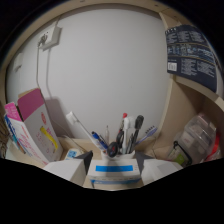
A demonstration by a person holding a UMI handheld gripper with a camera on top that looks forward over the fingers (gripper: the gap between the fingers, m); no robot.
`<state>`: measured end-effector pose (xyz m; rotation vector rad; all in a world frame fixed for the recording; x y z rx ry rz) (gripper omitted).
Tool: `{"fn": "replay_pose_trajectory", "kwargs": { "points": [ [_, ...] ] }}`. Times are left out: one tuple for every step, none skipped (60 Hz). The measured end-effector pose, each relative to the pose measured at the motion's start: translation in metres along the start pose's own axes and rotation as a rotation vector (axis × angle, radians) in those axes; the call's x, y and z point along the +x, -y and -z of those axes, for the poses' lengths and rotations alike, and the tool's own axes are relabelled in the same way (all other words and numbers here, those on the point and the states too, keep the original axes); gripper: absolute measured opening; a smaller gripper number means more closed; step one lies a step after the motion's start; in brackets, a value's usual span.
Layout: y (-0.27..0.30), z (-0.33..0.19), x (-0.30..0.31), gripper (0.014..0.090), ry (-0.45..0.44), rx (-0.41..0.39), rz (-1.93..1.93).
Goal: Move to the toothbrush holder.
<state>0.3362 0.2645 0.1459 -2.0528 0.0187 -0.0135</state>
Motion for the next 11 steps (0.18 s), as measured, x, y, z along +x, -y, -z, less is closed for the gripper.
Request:
{"fn": "replay_pose_trajectory", "kwargs": {
  "points": [
    [0.0000,-0.0002,0.0000,0.0867,0.000,-0.001,0.000],
    [-0.0002,-0.0004,0.0001,0.0863,0.000,-0.002,0.000],
    [-0.0004,-0.0004,0.0002,0.0864,-0.001,-0.003,0.000],
    [-0.0005,-0.0006,0.0004,0.0868,-0.002,-0.004,0.000],
    [-0.0005,-0.0007,0.0005,0.0870,-0.003,-0.004,-0.001],
    [-0.0003,-0.0009,0.0004,0.0870,-0.003,-0.003,-0.001],
    [0.0000,-0.0010,0.0005,0.0867,-0.004,-0.002,-0.001],
    [0.0003,-0.0010,0.0007,0.0866,-0.006,0.000,-0.002],
    [0.0006,-0.0011,0.0007,0.0869,-0.007,0.001,-0.003],
    [0.0007,-0.0012,0.0007,0.0867,-0.007,0.002,-0.003],
    [0.0012,-0.0014,0.0007,0.0867,-0.009,0.004,-0.003]
  ]
}}
